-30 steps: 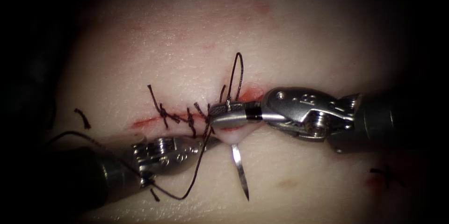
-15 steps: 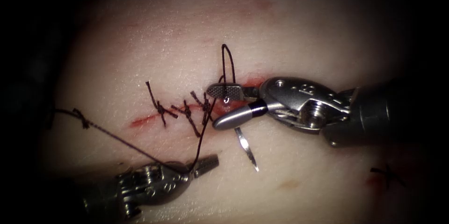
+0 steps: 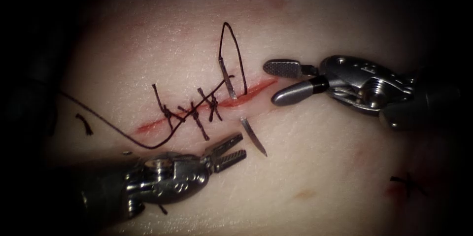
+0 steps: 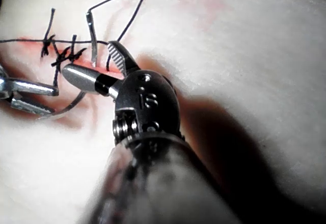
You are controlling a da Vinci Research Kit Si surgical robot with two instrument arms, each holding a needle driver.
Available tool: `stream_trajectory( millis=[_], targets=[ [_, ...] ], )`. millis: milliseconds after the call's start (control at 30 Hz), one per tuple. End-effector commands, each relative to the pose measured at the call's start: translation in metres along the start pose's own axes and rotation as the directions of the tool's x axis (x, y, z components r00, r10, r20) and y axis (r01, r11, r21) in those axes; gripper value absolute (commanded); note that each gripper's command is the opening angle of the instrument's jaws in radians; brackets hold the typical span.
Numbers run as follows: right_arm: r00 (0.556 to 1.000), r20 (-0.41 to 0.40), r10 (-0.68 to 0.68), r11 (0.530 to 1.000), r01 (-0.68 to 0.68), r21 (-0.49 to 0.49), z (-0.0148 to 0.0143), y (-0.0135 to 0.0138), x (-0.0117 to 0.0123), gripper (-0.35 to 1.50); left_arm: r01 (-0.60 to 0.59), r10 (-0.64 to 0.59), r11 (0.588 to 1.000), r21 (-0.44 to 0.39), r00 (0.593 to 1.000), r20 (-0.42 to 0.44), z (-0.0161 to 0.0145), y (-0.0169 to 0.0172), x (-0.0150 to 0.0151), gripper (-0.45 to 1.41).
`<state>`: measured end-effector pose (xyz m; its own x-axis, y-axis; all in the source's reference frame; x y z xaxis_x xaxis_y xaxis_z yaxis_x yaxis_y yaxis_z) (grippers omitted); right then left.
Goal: Wound Closure
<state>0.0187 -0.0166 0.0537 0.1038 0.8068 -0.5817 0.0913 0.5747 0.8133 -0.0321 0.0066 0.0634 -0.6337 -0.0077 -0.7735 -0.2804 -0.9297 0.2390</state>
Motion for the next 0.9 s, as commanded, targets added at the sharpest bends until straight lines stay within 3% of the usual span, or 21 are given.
stream_trajectory(
  millis=[33,533,600,633,667,733,900],
  targets=[
    [1.000,-0.002,0.001,1.000,-0.001,-0.003,0.0005,0.0001,-0.0008,1.16,0.001,-0.001,1.000,0.004,1.000,-0.002,0.0009,0.0001,-0.0001,0.32],
    [0.999,-0.039,-0.006,1.000,0.006,-0.004,0.0002,-0.0002,-0.0018,1.14,-0.047,0.047,0.998,0.031,0.999,0.011,0.0047,0.0005,-0.0004,0.41],
    [0.999,-0.038,-0.008,1.000,0.007,-0.006,0.0001,-0.0003,-0.0019,1.14,-0.054,0.054,0.998,0.030,0.999,0.008,0.0048,0.0002,-0.0007,0.04],
    [0.999,-0.040,-0.008,1.000,0.008,-0.008,0.0000,-0.0004,-0.0020,1.14,-0.042,0.042,0.999,0.027,0.999,0.008,0.0049,0.0000,-0.0009,-0.33],
    [0.999,-0.043,-0.009,1.000,0.008,-0.008,0.0000,-0.0004,-0.0021,1.13,-0.038,0.038,0.999,-0.002,0.999,-0.015,0.0050,-0.0002,-0.0011,-0.45],
    [0.999,-0.045,-0.010,1.000,0.010,-0.012,-0.0001,-0.0005,-0.0023,1.09,0.040,-0.043,0.997,-0.072,0.998,-0.042,0.0051,-0.0002,-0.0012,-0.45],
    [0.999,-0.043,-0.014,1.000,0.014,-0.012,-0.0001,-0.0007,-0.0027,1.06,0.150,-0.163,0.982,-0.115,0.980,-0.117,0.0053,0.0001,-0.0008,-0.45]
  ],
)
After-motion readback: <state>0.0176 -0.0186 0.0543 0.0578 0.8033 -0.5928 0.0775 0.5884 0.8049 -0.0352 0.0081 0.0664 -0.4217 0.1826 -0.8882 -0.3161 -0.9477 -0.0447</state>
